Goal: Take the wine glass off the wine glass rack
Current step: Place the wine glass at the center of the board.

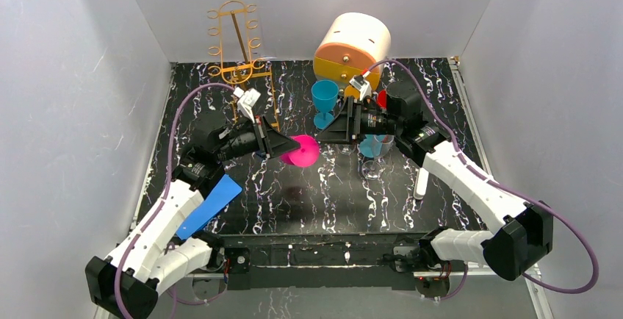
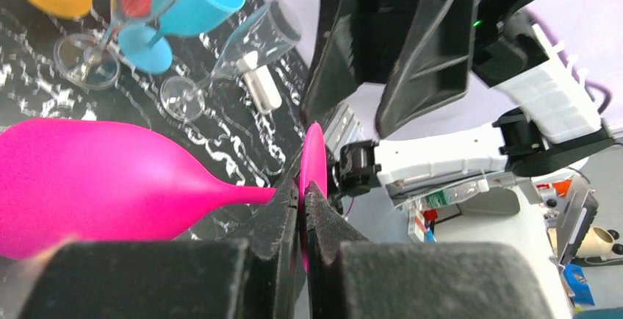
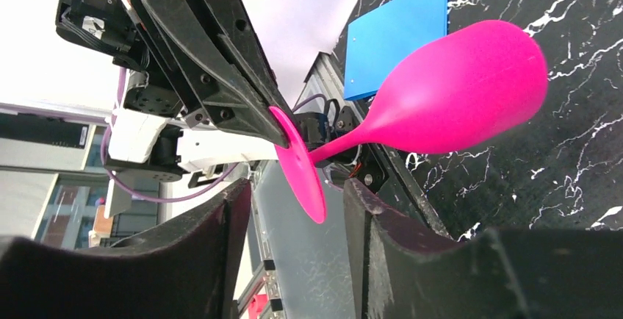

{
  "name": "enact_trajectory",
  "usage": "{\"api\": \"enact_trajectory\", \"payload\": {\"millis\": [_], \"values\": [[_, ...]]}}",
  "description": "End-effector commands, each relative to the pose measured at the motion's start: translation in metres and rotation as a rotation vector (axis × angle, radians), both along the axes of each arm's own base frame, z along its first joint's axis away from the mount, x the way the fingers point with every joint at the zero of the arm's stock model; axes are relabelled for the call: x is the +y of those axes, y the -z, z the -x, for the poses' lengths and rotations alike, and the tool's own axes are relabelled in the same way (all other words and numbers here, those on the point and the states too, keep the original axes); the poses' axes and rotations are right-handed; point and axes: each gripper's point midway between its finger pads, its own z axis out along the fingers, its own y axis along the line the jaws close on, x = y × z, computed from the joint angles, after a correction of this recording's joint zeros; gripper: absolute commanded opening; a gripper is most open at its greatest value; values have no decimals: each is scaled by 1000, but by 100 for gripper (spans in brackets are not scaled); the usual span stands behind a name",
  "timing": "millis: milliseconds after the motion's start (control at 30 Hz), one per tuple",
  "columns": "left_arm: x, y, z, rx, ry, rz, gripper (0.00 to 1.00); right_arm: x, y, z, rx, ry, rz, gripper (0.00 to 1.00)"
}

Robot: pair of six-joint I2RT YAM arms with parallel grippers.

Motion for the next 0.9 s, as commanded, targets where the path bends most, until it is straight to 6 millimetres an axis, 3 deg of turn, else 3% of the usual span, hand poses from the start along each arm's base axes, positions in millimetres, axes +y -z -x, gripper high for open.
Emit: {"api": "enact_trajectory", "payload": {"millis": [0, 100, 367, 600, 700, 767, 867], "values": [[-6, -45, -7, -115, -24, 128, 0, 1, -13, 11, -90, -73, -46, 54], [-9, -48, -5, -116, 8, 132, 0, 0, -9, 16, -89, -103, -45, 48], [-18, -43, 2, -81, 76, 176, 0, 3, -16, 25, -87, -173, -100, 46], [-23, -37, 6, -63, 110, 161, 0, 3, -16, 26, -87, -177, -121, 25], [-22, -37, 5, -76, 111, 106, 0, 3, -20, 26, -102, -174, -130, 6], [-24, -36, 9, -66, 145, 96, 0, 2, -22, 25, -117, -153, -132, 1], [-22, -26, 12, -46, 161, 43, 22, -1, -23, 22, -142, -115, -120, 1]]}}
